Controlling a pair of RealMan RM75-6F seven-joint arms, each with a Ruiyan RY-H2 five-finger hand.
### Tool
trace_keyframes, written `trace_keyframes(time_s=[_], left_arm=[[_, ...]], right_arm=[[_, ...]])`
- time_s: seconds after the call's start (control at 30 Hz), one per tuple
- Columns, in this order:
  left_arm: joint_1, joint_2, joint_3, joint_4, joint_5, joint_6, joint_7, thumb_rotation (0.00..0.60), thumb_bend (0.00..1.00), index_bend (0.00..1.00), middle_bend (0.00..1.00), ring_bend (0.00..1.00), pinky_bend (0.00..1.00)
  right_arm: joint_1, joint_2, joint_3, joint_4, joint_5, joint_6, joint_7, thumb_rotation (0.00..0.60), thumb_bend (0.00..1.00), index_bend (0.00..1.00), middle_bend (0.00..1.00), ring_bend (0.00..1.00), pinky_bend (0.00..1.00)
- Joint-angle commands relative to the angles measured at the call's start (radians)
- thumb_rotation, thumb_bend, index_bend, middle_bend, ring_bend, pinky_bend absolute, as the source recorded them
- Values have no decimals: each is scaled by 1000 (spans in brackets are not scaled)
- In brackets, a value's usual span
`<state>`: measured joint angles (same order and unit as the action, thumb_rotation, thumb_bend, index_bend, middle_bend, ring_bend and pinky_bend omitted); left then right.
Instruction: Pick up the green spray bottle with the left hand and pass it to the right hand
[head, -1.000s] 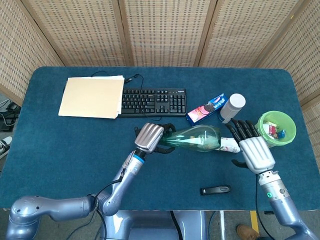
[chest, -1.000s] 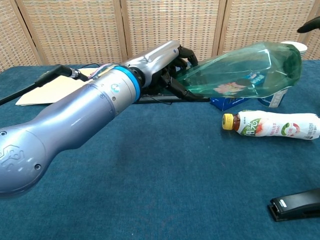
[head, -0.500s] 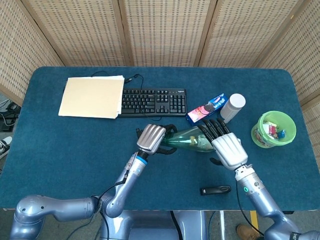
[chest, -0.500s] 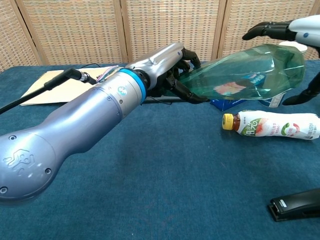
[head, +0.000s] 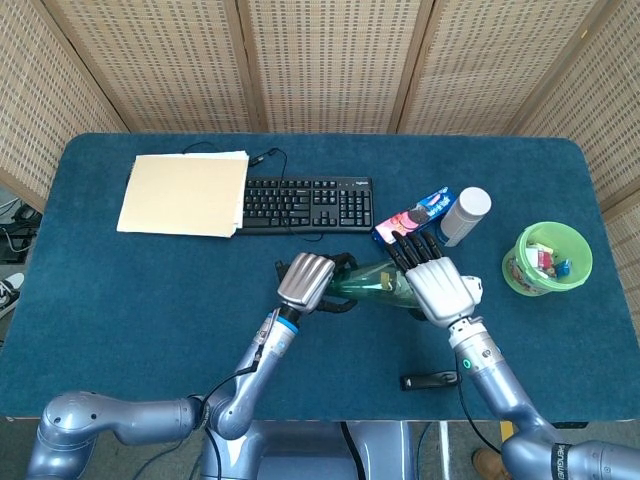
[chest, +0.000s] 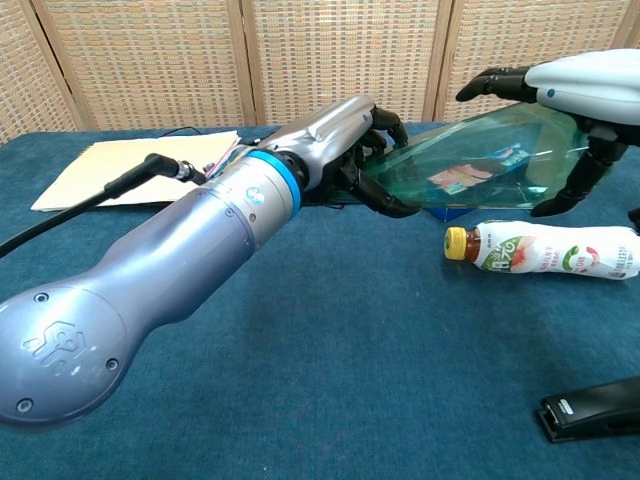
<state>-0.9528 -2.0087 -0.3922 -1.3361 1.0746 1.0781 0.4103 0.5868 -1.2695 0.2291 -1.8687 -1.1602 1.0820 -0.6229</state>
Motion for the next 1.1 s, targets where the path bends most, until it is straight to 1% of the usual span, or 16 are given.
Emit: trace_keyframes(time_s=[0.03,0.2,0.43,0.57,0.67,0.77,0.83,0.9,0.93,1.0,1.03,1.1], left_arm=[[-1,-3,-1,2,0,4,-1,600,576,695,573,573,617],[-2,-14,-3,8,-3,14,-3,600,577,697,575,573,618],[-9,-31,-12,9,-24,28,22,600,576,697,575,573,617],[-11,-32,-20,4,-33,32,31,600,574,697,575,573,620],[-12,-31,-23,-5,-38,34,33,600,575,697,574,575,625],[-11,-27,-21,-14,-37,36,34,600,571,697,574,575,625],[-12,-19,-11,-12,-25,39,44,600,557,697,575,575,625],[-9,-13,-5,-13,-21,40,45,600,534,697,575,575,625],[-7,-12,-5,-11,-22,42,45,600,532,697,574,575,625],[-5,-11,-8,-14,-28,40,36,600,536,697,574,575,625],[-5,-8,-5,-12,-23,39,37,600,532,696,574,575,625],[-7,-5,6,-9,-10,36,37,600,492,691,574,575,625]], right_arm=[[13,-9,3,-1,30,2,-22,600,0,0,0,0,0],[34,-20,4,-15,82,13,-75,600,0,0,0,0,0],[87,-70,4,-39,187,63,-213,600,0,0,0,0,0],[108,-89,3,-41,223,77,-241,600,0,0,0,0,0],[123,-105,1,-31,230,83,-246,600,0,0,0,0,0],[133,-118,-4,-10,210,93,-239,600,6,0,0,0,0],[137,-129,-7,14,185,119,-246,600,51,26,13,1,0],[139,-137,-7,33,167,138,-246,600,131,107,89,45,40],[139,-137,-6,36,166,140,-239,600,153,133,123,74,69],[138,-131,-4,32,177,133,-223,600,197,188,193,169,163],[139,-127,-4,31,179,129,-216,600,210,210,213,198,189],[141,-123,-7,36,172,128,-214,600,244,293,277,283,284]])
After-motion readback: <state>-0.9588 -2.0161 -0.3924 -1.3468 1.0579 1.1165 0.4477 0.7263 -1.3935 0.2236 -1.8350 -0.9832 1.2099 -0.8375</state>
